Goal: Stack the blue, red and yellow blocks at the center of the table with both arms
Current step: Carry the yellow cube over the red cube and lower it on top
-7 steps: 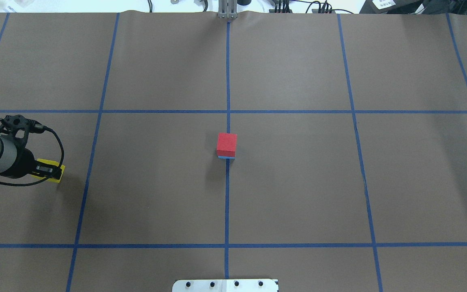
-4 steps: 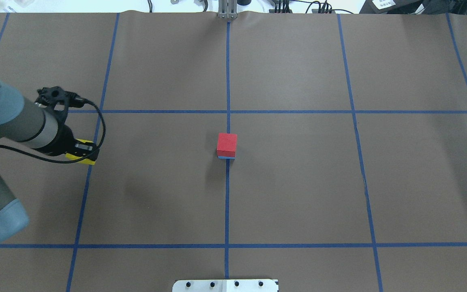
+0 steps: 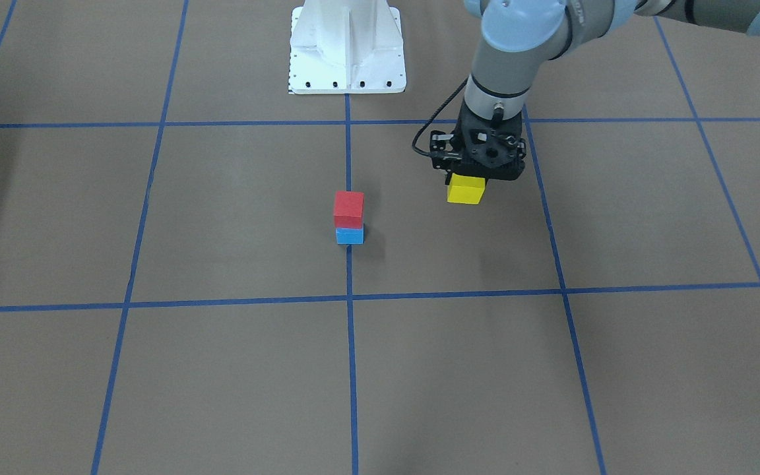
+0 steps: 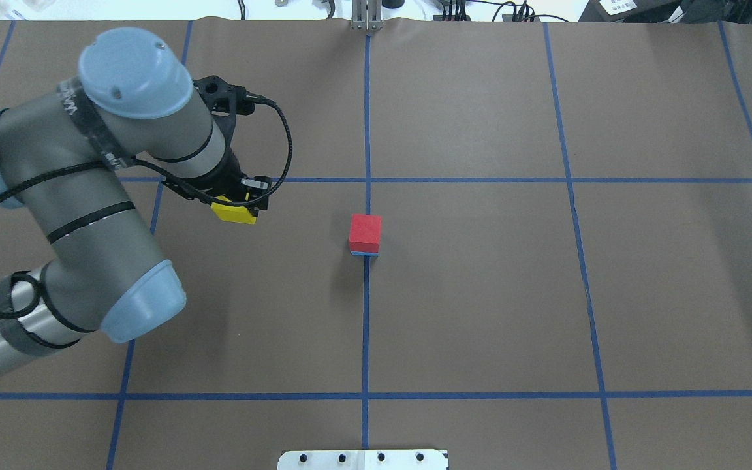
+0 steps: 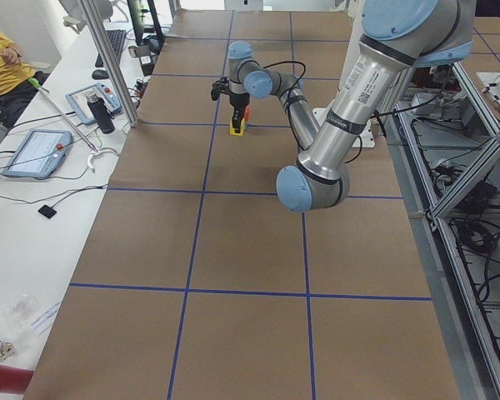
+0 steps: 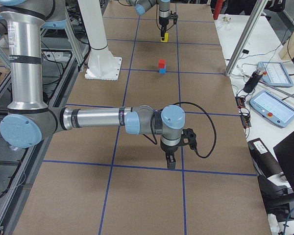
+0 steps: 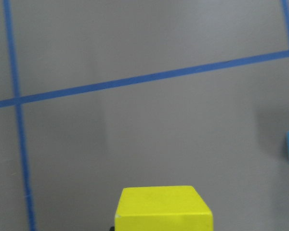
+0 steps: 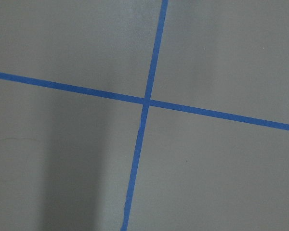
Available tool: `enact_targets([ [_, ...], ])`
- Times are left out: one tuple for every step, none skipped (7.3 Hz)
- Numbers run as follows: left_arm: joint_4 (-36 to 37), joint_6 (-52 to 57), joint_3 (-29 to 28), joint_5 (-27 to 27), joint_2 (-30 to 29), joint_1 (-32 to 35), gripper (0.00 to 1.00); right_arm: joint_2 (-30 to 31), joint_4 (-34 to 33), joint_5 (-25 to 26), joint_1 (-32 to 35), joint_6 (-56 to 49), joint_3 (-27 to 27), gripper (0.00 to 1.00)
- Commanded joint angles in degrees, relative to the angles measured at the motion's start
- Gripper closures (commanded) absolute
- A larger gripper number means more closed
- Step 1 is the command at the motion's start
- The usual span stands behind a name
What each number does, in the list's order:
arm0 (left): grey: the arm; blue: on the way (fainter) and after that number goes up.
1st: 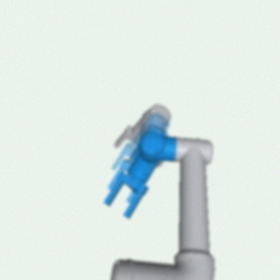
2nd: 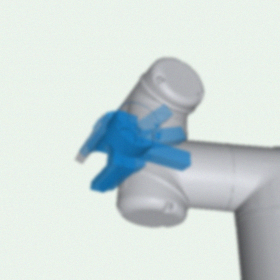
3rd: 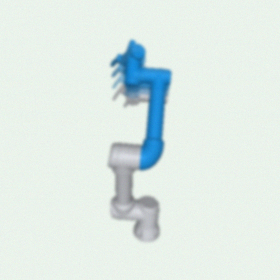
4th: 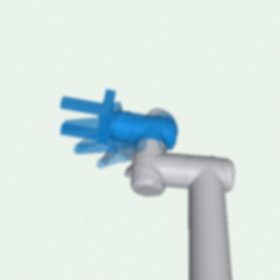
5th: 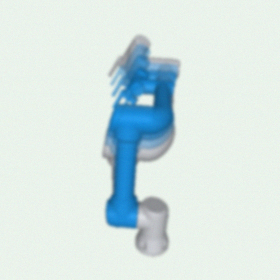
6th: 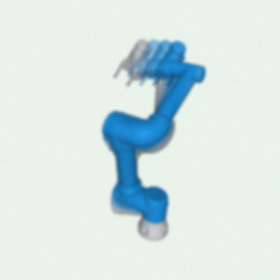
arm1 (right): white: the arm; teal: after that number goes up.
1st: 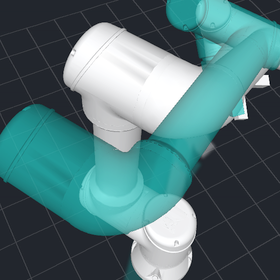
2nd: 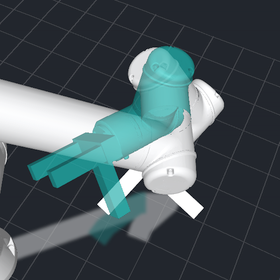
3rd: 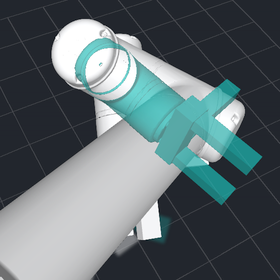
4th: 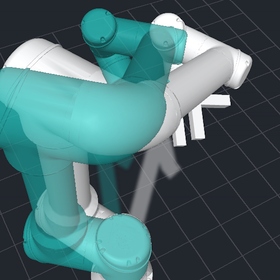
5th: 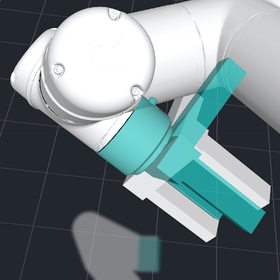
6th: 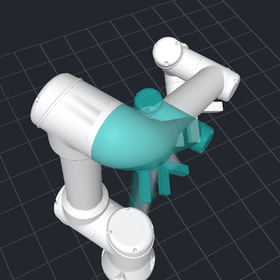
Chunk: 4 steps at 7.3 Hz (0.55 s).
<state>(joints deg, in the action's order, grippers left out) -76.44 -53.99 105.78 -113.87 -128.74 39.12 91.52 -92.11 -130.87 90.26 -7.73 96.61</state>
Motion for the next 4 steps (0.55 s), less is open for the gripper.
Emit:
enact_targets([
  [0.33, -6.11, -8.19, 0.58, -10.7, -3.94, 1.0, -0.02, 0.0, 0.09, 0.0, 0.0, -0.19, 0.0],
  [0.07, -6.82, -11.62, 1.1, -13.97, -5.09, 1.0, -0.02, 0.0, 0.09, 0.0, 0.08, -0.19, 0.0],
  [-0.37, -7.96, -14.0, 2.33, -15.91, -6.41, 1.0, -0.02, 0.0, 0.09, 0.0, 0.09, -0.19, 0.0],
  [-0.55, -7.8, -14.9, 2.34, -16.28, -6.68, 1.0, 0.07, 0.0, 0.09, 0.0, 0.09, -0.28, 0.0],
])
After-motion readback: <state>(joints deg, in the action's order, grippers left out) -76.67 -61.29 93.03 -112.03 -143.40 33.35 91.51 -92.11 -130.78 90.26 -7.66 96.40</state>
